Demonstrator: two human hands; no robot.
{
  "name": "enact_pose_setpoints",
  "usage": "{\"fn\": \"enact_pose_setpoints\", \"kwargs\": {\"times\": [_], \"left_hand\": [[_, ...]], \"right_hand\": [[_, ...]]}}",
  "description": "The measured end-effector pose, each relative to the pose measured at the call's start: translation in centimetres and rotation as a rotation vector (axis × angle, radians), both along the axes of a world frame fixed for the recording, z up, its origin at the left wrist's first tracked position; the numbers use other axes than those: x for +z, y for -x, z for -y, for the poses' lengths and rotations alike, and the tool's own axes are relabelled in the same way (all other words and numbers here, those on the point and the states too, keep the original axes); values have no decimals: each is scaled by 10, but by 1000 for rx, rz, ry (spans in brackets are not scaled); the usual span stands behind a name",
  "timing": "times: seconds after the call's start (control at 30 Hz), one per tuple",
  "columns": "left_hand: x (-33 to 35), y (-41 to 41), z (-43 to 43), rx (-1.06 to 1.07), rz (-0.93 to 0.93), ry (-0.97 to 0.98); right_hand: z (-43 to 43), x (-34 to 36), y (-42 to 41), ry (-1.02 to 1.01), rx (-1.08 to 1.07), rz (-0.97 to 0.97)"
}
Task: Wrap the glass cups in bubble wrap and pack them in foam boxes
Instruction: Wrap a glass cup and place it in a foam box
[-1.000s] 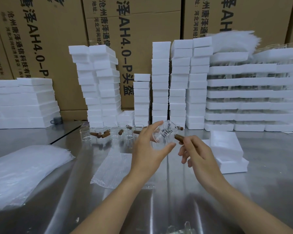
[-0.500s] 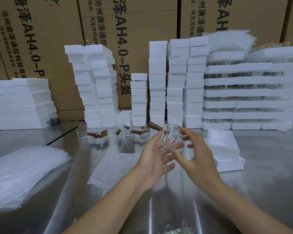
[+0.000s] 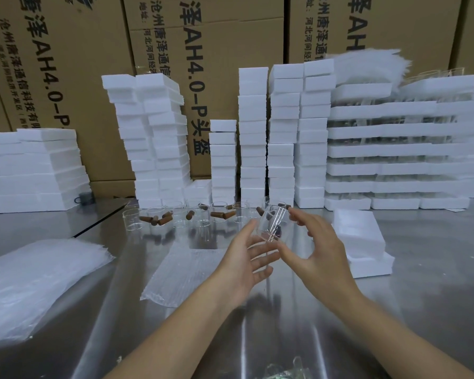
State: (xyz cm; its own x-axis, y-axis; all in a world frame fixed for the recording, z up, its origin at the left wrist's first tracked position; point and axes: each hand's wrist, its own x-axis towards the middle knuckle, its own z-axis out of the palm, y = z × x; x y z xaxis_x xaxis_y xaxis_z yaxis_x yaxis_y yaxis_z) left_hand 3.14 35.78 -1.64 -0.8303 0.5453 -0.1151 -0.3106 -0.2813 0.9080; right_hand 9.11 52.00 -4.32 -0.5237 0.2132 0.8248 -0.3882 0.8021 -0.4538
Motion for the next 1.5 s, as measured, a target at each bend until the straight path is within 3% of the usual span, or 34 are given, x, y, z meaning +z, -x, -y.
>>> {"fn": "enact_pose_setpoints", "kwargs": {"times": [0.17, 0.4, 0.57, 0.73, 0.9, 1.03, 1.13, 1.2, 1.27, 1.37, 1.5], "left_hand": [[-1, 1, 3, -41, -128, 7], [-1, -1, -3, -18, -51, 40], [-5, 3, -1, 29, -141, 1], [-6, 13, 0, 116, -26, -16], [-7, 22, 3, 170, -134, 48], [-6, 23, 5, 200, -342, 304], [-5, 24, 18, 356, -788, 570], [-6, 31, 32, 472, -1017, 887], [-8, 37, 42, 455, -1039, 1166], [-16, 43, 47, 176, -927, 1445], [-20, 47, 48, 138, -962, 1448]], "right_hand": [[-1, 3, -2, 12, -4, 11], [2, 3, -5, 67, 20, 56], [4, 3, -6, 43, 27, 123], [1, 1, -5, 59, -10, 239], [1, -2, -3, 112, 52, 297], [3, 2, -2, 282, 131, 388], [4, 6, -3, 484, 177, 389], [4, 10, -3, 655, 185, 395], [3, 15, -3, 844, 219, 419], [0, 19, -2, 1048, 329, 498], [0, 13, 1, 1068, 381, 664]]}}
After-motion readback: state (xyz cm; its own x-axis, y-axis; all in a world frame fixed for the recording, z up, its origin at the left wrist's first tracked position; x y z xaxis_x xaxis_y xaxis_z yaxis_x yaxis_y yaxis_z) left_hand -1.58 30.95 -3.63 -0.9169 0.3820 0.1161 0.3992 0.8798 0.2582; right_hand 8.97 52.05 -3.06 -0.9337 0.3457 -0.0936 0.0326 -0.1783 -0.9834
